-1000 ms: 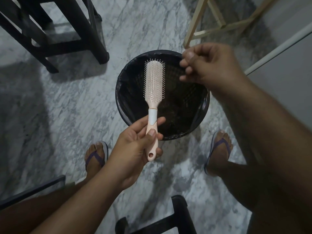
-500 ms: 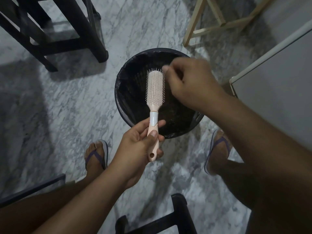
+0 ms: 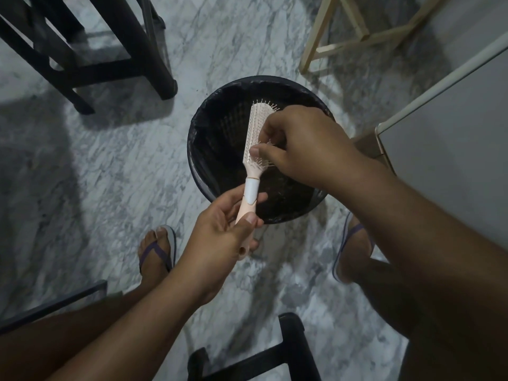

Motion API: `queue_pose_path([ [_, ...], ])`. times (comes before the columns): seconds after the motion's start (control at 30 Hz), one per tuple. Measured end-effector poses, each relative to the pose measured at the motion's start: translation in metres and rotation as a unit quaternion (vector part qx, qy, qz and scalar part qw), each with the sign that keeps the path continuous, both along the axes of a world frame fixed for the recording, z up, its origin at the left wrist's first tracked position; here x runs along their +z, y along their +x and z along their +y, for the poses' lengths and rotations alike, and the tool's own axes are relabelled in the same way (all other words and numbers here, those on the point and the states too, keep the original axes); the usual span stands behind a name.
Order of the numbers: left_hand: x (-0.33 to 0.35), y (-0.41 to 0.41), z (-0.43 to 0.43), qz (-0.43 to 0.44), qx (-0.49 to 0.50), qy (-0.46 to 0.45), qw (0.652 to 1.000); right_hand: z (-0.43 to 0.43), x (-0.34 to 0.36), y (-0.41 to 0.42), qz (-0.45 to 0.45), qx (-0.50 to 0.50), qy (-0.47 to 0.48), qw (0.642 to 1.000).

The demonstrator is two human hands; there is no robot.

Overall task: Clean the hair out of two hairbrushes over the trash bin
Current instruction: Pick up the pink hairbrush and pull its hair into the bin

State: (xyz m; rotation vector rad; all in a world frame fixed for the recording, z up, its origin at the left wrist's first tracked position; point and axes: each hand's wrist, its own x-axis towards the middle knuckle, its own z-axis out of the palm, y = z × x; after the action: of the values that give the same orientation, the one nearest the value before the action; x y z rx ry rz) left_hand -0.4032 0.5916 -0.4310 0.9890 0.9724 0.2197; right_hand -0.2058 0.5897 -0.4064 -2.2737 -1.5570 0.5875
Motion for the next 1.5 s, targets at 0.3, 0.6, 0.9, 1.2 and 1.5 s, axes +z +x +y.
queue_pose_path([
  [0.3, 0.012, 0.01, 0.007, -0.067, 0.038, -0.154, 0.985, 0.004, 0.015, 0.016, 0.285, -0.158, 0.107, 0.939],
  [0.6, 0.009, 0.007, 0.006, -0.053, 0.005, -0.122, 0.991, -0.003, 0.001, 0.013, 0.06, -0.014, 0.011, 0.998],
  [0.9, 0.013, 0.008, 0.007, -0.075, 0.032, -0.104, 0.991, 0.004, -0.006, 0.009, 0.081, -0.11, 0.148, 0.98],
  [1.2, 0.009, 0.005, -0.005, -0.057, 0.015, -0.118, 0.991, 0.005, -0.004, -0.004, 0.182, -0.154, 0.045, 0.97],
  [1.5, 0.009, -0.003, -0.016, -0.083, -0.015, -0.102, 0.991, 0.017, 0.003, 0.027, 0.341, -0.297, 0.129, 0.882],
])
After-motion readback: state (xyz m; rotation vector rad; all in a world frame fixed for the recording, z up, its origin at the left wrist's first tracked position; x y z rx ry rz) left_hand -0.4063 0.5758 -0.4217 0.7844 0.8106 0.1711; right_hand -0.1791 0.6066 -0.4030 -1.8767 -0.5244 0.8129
